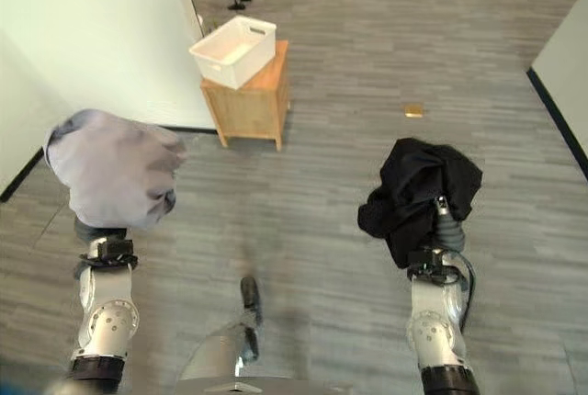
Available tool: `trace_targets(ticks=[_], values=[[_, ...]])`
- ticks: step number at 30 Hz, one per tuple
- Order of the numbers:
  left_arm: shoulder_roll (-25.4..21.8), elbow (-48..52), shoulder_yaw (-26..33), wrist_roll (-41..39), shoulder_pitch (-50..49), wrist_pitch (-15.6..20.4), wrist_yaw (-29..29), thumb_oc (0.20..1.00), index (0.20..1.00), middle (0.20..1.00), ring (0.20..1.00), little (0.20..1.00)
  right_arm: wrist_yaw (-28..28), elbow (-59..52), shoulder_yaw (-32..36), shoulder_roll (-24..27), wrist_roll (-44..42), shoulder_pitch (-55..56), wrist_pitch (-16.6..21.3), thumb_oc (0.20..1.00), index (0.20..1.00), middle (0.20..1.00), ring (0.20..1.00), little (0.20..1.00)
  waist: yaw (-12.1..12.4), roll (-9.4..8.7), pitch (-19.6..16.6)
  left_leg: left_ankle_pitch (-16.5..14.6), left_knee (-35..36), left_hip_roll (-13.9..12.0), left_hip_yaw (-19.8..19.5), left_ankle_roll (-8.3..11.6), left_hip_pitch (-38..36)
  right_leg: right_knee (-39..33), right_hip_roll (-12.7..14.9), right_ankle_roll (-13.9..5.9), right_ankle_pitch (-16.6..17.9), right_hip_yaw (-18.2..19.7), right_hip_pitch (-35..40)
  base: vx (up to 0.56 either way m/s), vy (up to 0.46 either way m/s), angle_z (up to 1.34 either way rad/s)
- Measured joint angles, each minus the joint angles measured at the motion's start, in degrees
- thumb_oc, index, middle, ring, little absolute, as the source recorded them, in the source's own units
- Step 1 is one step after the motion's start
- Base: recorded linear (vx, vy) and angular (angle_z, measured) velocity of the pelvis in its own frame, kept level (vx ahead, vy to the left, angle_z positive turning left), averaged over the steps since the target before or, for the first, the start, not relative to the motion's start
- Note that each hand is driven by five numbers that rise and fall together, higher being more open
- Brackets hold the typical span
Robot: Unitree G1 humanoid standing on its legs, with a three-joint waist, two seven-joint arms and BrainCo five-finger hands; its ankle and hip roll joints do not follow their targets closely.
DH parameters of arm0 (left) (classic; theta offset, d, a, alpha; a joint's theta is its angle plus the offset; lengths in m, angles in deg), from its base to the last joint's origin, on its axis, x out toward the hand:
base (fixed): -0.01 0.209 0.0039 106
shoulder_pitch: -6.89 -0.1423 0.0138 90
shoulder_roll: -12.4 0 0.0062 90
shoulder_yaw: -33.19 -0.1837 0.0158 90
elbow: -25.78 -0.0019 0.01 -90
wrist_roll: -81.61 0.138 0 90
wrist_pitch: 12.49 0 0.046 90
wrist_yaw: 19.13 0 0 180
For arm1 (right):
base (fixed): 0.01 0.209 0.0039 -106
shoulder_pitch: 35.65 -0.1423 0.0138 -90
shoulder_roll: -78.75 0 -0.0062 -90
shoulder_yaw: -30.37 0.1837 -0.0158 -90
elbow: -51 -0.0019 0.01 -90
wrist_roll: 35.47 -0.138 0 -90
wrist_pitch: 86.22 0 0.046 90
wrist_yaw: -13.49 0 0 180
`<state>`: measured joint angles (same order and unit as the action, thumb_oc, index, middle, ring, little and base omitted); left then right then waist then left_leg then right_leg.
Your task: Pick up bed clothes into laundry basket.
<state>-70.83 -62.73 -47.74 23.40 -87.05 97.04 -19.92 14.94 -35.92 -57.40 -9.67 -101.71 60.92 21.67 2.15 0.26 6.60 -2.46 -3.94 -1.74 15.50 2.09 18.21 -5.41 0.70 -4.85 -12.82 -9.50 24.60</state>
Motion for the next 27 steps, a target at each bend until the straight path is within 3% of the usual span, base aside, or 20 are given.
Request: trace_targets(ticks=[1,2,3,5,6,7,9,10,11,12,13,16,17,18,19,21,22,23,25,27], values=[[-0.01,-0.24,1.16,0.0,0.44,-0.05,-0.21,0.2,0.2,0.2,0.2,0.2,-0.05,0.03,-0.45,-0.56,0.06,0.04,-0.66,0.2,0.2,0.2,0.2,0.2,-0.75,-0.29,-0.69,5.71,-1.99,0.54,-0.3,-1.7,-0.54,1.69,0.75,-0.82,-1.31,0.41,1.75,0.73,0.112,-0.1],[0.14,-0.15,1.39,0.04,0.2,-0.07,-0.37,0.2,0.2,0.2,0.2,0.2,-0.08,0.0,-0.83,-1.12,0.11,0.72,-1.09,0.2,0.2,0.2,0.2,0.2,-1.17,-1.71,-1.48,6.47,-4.01,0.86,0.27,-2.46,-0.95,5.69,2.24,-1.31,-1.67,0.42,1.19,0.66,0.168,0.04],[-0.1,0.48,0.51,0.2,-0.22,-0.04,-0.98,0.2,0.2,0.2,0.2,0.2,-0.28,-0.74,-0.96,-2.31,1.03,2.91,-1.39,0.2,0.2,0.2,0.2,0.2,-0.73,-3.82,-2.79,4.56,-2.93,2.72,0.4,-3.41,-3.8,19.79,5.78,-1.65,-0.71,0.25,-4.43,0.8,0.252,-0.15],[-0.29,0.06,1.18,0.76,0.02,-0.04,-1.44,0.2,0.2,0.2,0.2,0.2,-0.8,-2.44,-1.41,-4.05,1.29,3.28,-1.65,0.2,0.2,0.2,0.2,0.2,-0.2,-4.32,-2.37,3.78,-0.03,5.25,-0.02,-7.16,-9.12,43.25,10.39,-2.28,2.02,0.94,-15.2,0.51,0.2,-0.22],[-0.29,0.0,1.41,0.75,0.57,-0.04,-1.9,0.2,0.2,0.2,0.2,0.2,-1.43,-2.86,-1.58,-4.7,1.32,2.27,-1.7,0.2,0.2,0.2,0.2,0.2,-0.68,-4.27,-1.72,2.69,2.14,6.75,-1.83,-7.47,-12.65,56.22,12.33,-2.13,5.43,2.0,-22.09,0.56,0.119,0.08],[-0.5,-0.06,1.09,0.8,1.44,-0.1,-2.28,0.2,0.2,0.2,0.2,0.2,-1.85,-2.86,-1.34,-5.14,1.43,1.54,-1.53,0.2,0.2,0.2,0.2,0.2,-1.08,-3.07,-0.91,1.77,3.99,7.64,-3.09,-7.93,-15.85,65.24,13.11,-1.86,5.67,2.46,-28.01,0.55,0.056,0.34],[-1.72,0.71,-0.5,1.22,2.27,-0.06,-2.23,0.2,0.2,0.2,0.2,0.2,-1.6,-2.64,-1.35,-5.04,2.47,1.35,-1.76,0.2,0.2,0.2,0.2,0.2,-2.18,-1.22,0.33,-1.43,5.16,8.35,-5.26,-7.32,-20.93,69.4,13.51,-1.65,3.16,2.3,-37.02,0.6,-0.077,0.5],[-2.46,0.83,-0.69,1.22,3.41,0.0,-2.28,0.2,0.2,0.2,0.2,0.2,-1.63,-2.7,-1.47,-4.99,2.66,0.54,-1.82,0.2,0.2,0.2,0.2,0.2,-2.48,0.7,1.6,-3.27,5.52,8.29,-6.58,-6.64,-24.14,64.0,13.4,-0.28,0.84,1.55,-44.72,0.52,-0.141,0.52],[-2.56,0.76,-0.71,1.22,4.19,-0.03,-2.31,0.2,0.2,0.2,0.2,0.2,-1.67,-2.57,-1.54,-4.99,2.67,0.29,-1.91,0.2,0.2,0.2,0.2,0.2,-3.23,1.32,2.26,-2.31,5.14,8.29,-6.78,-6.66,-24.85,58.22,13.92,-0.14,0.84,0.95,-47.15,0.56,-0.203,0.91],[-2.55,1.74,-0.66,1.28,4.09,-0.07,-2.22,0.2,0.2,0.2,0.2,0.2,-1.76,-2.74,-2.53,-3.63,2.67,0.99,-2.18,0.2,0.2,0.2,0.2,0.2,-5.11,1.96,1.91,-7.15,3.92,7.7,-9.29,-3.64,-25.24,50.38,13.91,-1.03,1.93,0.16,-51.23,0.67,-0.269,1.27],[-3.01,2.07,0.06,1.71,3.89,0.07,-1.71,0.2,0.2,0.2,0.2,0.2,-1.96,-2.2,-2.68,-2.9,2.71,2.03,-3.17,0.2,0.2,0.2,0.2,0.2,-5.32,0.86,2.64,-7.14,3.95,8.06,-8.82,-3.88,-28.98,35.02,13.92,-0.85,6.66,0.68,-51.83,0.87,-0.362,1.17],[-3.21,0.62,1.12,2.19,2.93,0.6,-1.21,0.2,0.2,0.2,0.2,0.2,-1.91,-0.98,-1.98,-3.05,2.7,2.7,-3.66,0.2,0.2,0.2,0.2,0.2,-7.19,0.67,1.6,-10.89,5.3,3.4,-11.77,-1.1,-35.27,8.53,4.99,-2.65,10.05,11.25,-44.76,0.56,-0.296,0.94],[-3.62,-0.67,0.89,2.18,3.8,0.95,-1.17,0.2,0.2,0.2,0.2,0.2,-1.94,-0.76,-1.6,-3.07,2.71,2.62,-3.66,0.2,0.2,0.2,0.2,0.2,-6.89,-0.35,1.23,-10.99,4.96,3.1,-11.98,-0.93,-36.23,6.0,4.33,-2.67,10.46,12.66,-43.64,0.41,-0.332,1.08],[-2.94,-4.23,0.03,2.18,5.29,0.81,-1.28,0.2,0.2,0.2,0.2,0.2,-1.95,0.63,0.38,-2.48,2.74,1.55,-3.69,0.2,0.2,0.2,0.2,0.2,-6.86,-1.36,1.0,-11.93,1.04,2.0,-12.91,0.69,-37.52,8.02,4.08,-1.76,18.57,12.33,-41.55,0.38,-0.359,0.95],[-2.06,-4.3,-0.39,2.25,5.03,0.08,-1.27,0.2,0.2,0.2,0.2,0.2,-1.93,0.29,1.58,-2.51,2.76,1.82,-3.65,0.2,0.2,0.2,0.2,0.2,-6.84,-2.46,0.7,-11.66,-3.76,1.98,-12.32,1.25,-36.74,9.98,4.22,1.6,24.2,12.07,-40.81,0.32,-0.363,0.76],[-0.05,-4.98,-0.57,2.27,3.38,0.06,-0.69,0.2,0.2,0.2,0.2,0.2,-2.35,2.23,2.19,-1.03,3.2,-0.19,-3.35,0.2,0.2,0.2,0.2,0.2,-6.24,-1.5,0.93,-9.21,-15.34,-0.91,-11.45,4.64,-32.86,12.85,3.29,3.39,22.2,9.83,-39.07,0.14,-0.243,0.33],[1.08,-5.52,-1.6,2.24,4.69,-0.08,-0.62,0.2,0.2,0.2,0.2,0.2,-2.05,2.48,2.99,0.4,3.22,-0.65,-3.4,0.2,0.2,0.2,0.2,0.2,-6.55,-1.83,1.42,-3.61,-33.65,-2.66,-11.53,6.15,-23.33,12.55,3.62,3.72,21.36,8.06,-37.24,0.18,-0.337,0.3],[1.2,-5.42,-1.85,1.95,4.41,0.07,-0.25,0.2,0.2,0.2,0.2,0.2,-2.01,2.39,2.4,1.1,3.24,-1.91,-3.33,0.2,0.2,0.2,0.2,0.2,-5.24,-2.47,1.71,-3.42,-38.81,-3.22,-12.47,6.55,-18.43,12.32,3.47,4.76,20.43,7.64,-35.85,0.18,-0.336,0.34],[2.75,-6.24,-3.66,-0.53,7.23,-0.16,0.28,0.2,0.2,0.2,0.2,0.2,-1.88,1.69,2.67,2.35,3.25,-2.75,-2.47,0.2,0.2,0.2,0.2,0.2,-5.57,-3.9,3.17,-1.74,-42.85,-5.58,-11.32,5.03,-8.6,10.44,3.49,8.82,16.63,3.95,-31.63,0.2,-0.175,0.58],[2.81,-6.72,-4.43,-2.5,6.44,-0.15,0.64,0.2,0.2,0.2,0.2,0.2,-1.77,0.67,1.4,2.73,3.36,-4.07,-2.65,0.2,0.2,0.2,0.2,0.2,-4.79,-5.08,3.88,-0.67,-34.44,-8.25,-3.79,3.39,-5.03,6.27,3.36,7.88,15.7,2.46,-26.24,0.27,-0.065,0.54]])
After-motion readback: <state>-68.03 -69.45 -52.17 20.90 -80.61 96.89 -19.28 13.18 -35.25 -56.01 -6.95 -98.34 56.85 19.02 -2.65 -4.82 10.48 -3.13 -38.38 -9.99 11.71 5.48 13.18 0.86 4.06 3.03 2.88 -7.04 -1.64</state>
